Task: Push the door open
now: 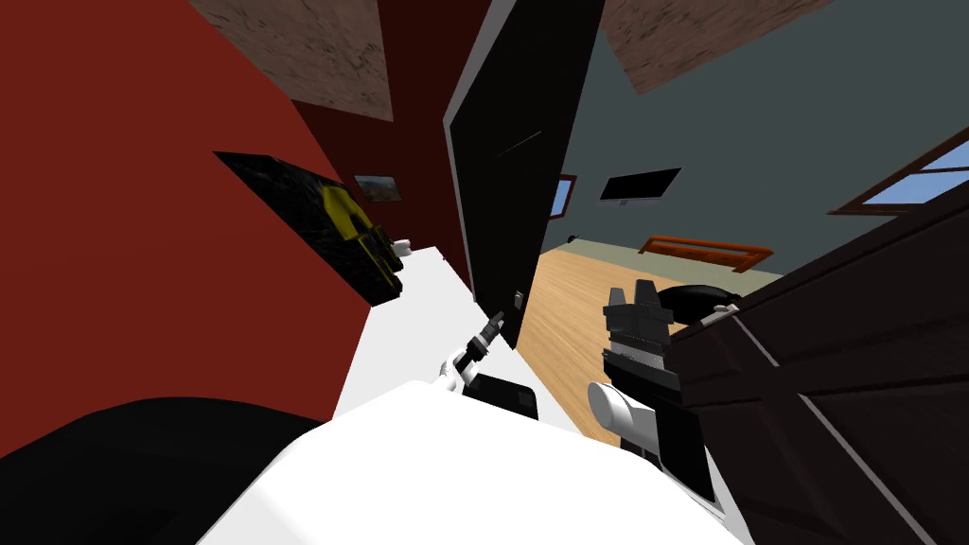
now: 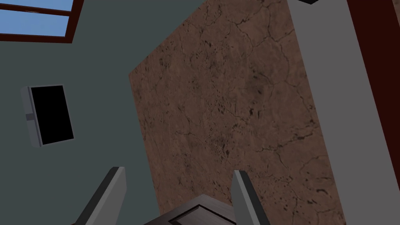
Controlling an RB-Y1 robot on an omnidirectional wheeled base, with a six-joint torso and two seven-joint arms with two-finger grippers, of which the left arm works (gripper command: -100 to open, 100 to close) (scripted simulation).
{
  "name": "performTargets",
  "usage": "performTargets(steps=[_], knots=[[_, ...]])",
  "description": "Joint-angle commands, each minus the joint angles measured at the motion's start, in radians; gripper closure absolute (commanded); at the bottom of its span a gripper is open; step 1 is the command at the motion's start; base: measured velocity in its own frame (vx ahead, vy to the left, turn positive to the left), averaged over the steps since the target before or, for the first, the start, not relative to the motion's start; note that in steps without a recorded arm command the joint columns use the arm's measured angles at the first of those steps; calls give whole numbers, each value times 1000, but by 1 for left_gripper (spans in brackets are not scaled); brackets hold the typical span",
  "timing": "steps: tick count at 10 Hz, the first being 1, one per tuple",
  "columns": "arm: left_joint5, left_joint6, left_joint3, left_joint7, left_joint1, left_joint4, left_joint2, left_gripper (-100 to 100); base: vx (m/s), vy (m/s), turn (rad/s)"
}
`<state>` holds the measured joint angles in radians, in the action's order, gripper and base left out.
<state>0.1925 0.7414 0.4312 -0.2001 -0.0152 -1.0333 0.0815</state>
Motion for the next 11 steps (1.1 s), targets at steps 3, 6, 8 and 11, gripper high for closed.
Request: performTargets(steps=[3,6,8,11], knots=[[15,19,29,-18,-39,102,-13,-100,112,66,-27],[26,34,51,-32,-65,175,-23,-100,131,60,-33],[31,40,60,-38,-76,206,-27,-100,78,41,-17],[39,52,76,-49,-95,261,-36,-100,88,34,-20]])
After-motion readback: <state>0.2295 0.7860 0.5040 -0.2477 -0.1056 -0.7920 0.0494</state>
